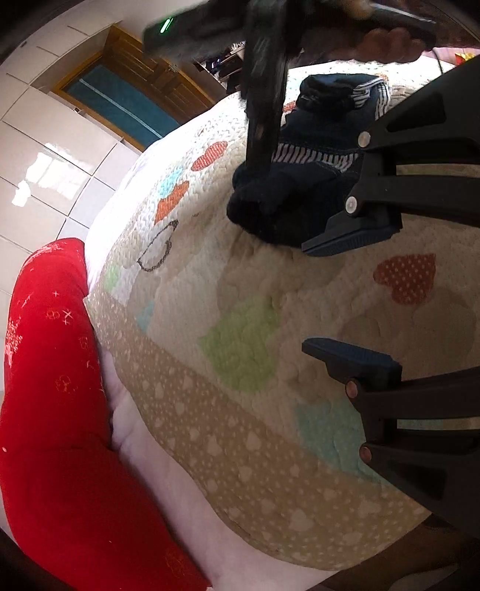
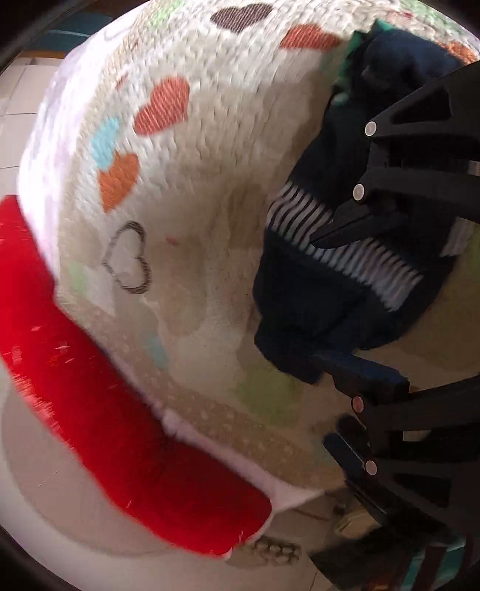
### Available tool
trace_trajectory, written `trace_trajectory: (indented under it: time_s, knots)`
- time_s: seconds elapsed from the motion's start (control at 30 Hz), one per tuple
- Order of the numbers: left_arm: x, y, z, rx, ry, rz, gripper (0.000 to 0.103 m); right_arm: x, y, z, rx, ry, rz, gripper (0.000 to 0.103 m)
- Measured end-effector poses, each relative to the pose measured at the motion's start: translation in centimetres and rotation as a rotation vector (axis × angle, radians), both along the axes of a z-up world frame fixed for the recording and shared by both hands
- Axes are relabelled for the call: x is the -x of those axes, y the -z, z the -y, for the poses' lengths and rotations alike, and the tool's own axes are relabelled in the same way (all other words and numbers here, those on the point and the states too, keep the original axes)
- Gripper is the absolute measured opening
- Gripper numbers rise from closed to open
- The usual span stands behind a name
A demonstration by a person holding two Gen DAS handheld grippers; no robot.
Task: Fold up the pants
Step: 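Grasp the folded bundle with the left tool and fold it toward the right tool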
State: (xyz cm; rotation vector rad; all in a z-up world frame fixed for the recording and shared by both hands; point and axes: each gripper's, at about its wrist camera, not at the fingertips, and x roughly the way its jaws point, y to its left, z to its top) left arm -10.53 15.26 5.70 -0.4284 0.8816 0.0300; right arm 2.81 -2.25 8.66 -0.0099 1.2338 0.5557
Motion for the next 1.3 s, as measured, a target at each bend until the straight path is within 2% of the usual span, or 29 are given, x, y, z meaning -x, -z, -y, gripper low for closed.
trace_trajectory:
  time_s: [0.07, 0.13, 0.23, 0.3, 0.33, 0.4, 0.5, 0.63, 0.8, 0.83, 0.87, 0.9, 0.97, 1.07, 1.17, 1.3]
  knots:
    - [0.2, 0.3, -0.3, 0.005, -0.002, -0.004, 0.045, -0.9, 1.4, -1.9, 0.045, -0.014, -0.039, 0.061]
    - [0.2, 0.5, -0.6, 0.01, -0.007, -0.011, 0.045, -1.6, 2.7, -3.5, 0.099, -0.026, -0.065, 0.068]
    - [0.3, 0.9, -0.5, 0.027, 0.003, -0.016, 0.045, -2.1, 3.8, -5.3, 0.182, -0.05, -0.077, 0.076]
    - [0.2, 1.0, -0.2, 0.035, 0.017, -0.014, 0.045, -1.9, 4.3, -6.3, 0.253, -0.078, -0.065, 0.076]
    - [0.1, 1.0, 0.2, 0.041, 0.028, -0.013, 0.045, -1.7, 4.4, -6.5, 0.281, -0.091, -0.051, 0.074]
    - [0.0, 1.1, 0.9, 0.052, 0.052, -0.013, 0.045, -1.3, 4.4, -6.5, 0.341, -0.105, -0.011, 0.044]
    - [-0.5, 1.3, 2.5, 0.075, 0.099, -0.01, 0.045, -1.1, 3.6, -5.3, 0.287, -0.093, -0.006, 0.035]
    - [-1.4, 1.3, 4.9, 0.086, 0.162, 0.012, 0.045, -1.0, 2.0, -2.4, 0.15, -0.05, -0.031, 0.033]
    - [-3.3, 2.1, 7.8, 0.083, 0.224, 0.007, 0.043, -0.3, 0.1, 0.3, 0.042, -0.008, -0.025, 0.032]
    - [-3.8, 2.3, 8.3, 0.107, 0.24, -0.001, 0.036, -0.1, -0.1, 0.6, 0.026, -0.002, -0.024, 0.032]
    - [-4.2, 2.4, 8.6, 0.13, 0.25, -0.012, 0.012, 0.1, -0.2, 0.9, 0.009, 0.002, -0.026, 0.032]
    - [-4.4, 2.3, 9.0, 0.136, 0.255, -0.019, 0.009, 0.3, -0.6, 1.6, -0.003, 0.006, -0.023, 0.033]
    - [-4.2, 1.3, 9.5, 0.14, 0.259, 0.005, 0.009, 0.3, -1.1, 1.9, -0.024, 0.015, -0.017, 0.033]
    - [-3.2, -1.4, 10.8, 0.147, 0.294, 0.065, 0.009, 0.0, -2.3, 3.8, -0.11, 0.04, -0.009, 0.033]
    - [-2.7, -3.6, 12.6, 0.156, 0.341, 0.1, 0.009, 0.8, -4.0, 6.7, -0.188, 0.065, 0.019, 0.033]
    - [-2.9, -5.5, 17.5, 0.122, 0.437, 0.119, 0.009, 2.3, -5.6, 12.4, -0.272, 0.132, 0.073, 0.033]
